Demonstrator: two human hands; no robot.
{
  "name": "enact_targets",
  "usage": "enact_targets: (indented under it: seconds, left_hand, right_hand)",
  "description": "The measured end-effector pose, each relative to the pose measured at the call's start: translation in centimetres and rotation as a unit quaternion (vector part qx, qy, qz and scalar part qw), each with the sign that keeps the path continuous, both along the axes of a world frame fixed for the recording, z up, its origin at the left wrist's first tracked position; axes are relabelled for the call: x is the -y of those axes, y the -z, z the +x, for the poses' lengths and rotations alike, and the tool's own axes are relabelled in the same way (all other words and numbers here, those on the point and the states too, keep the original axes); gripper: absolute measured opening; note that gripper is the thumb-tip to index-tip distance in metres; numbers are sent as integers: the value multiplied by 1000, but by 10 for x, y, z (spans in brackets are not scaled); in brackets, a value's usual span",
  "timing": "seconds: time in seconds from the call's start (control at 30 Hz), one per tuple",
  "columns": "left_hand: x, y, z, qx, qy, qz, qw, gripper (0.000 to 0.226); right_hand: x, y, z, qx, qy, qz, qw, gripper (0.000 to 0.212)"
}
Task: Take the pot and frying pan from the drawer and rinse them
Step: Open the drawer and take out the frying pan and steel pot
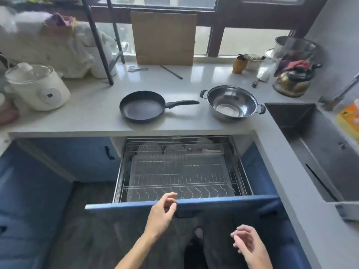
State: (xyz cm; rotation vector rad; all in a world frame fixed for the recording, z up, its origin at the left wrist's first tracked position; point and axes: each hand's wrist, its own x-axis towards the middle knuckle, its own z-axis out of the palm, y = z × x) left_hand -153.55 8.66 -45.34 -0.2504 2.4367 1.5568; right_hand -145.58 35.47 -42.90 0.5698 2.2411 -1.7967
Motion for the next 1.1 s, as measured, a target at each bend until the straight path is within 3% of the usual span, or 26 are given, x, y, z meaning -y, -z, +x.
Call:
enact_targets:
  seconds: [0.17, 0.33, 0.47, 0.6, 0.73, 0.83, 0.97, 1.1]
  left_hand:
    - [6, 29, 94, 42, 30, 23, 998, 25]
    - [13, 34, 124, 85, 70, -26, 994, 31]
    - [14, 67, 115, 104, 64, -67, 990, 21]
    - [-6, 140, 84, 104, 88, -99, 986, 42]
    - [-27, 220, 34, 71, 52, -136, 987, 55]
    - [-38, 262, 10, 28, 67, -190, 979, 49]
    - [-38, 282, -7, 13, -37, -168, 985, 18]
    - [-41, 276, -19, 19, -39, -167, 985, 13]
  right_hand:
    - [26, -16, 72, -23, -73, 70, 995, 31]
    - [37, -5, 105, 7, -119, 111, 987, 41]
    - [52, 47, 77, 39, -139, 137, 980, 34]
    - [76, 142, -4, 16, -184, 144, 972, 23]
    - [86, 242, -79, -28, -285, 294, 912, 50]
    - [81, 289, -99, -76, -309, 404, 858, 39]
    - [79, 312, -107, -144, -238, 341, 898, 28]
    - [75, 315, -121, -133, -231, 302, 915, 24]
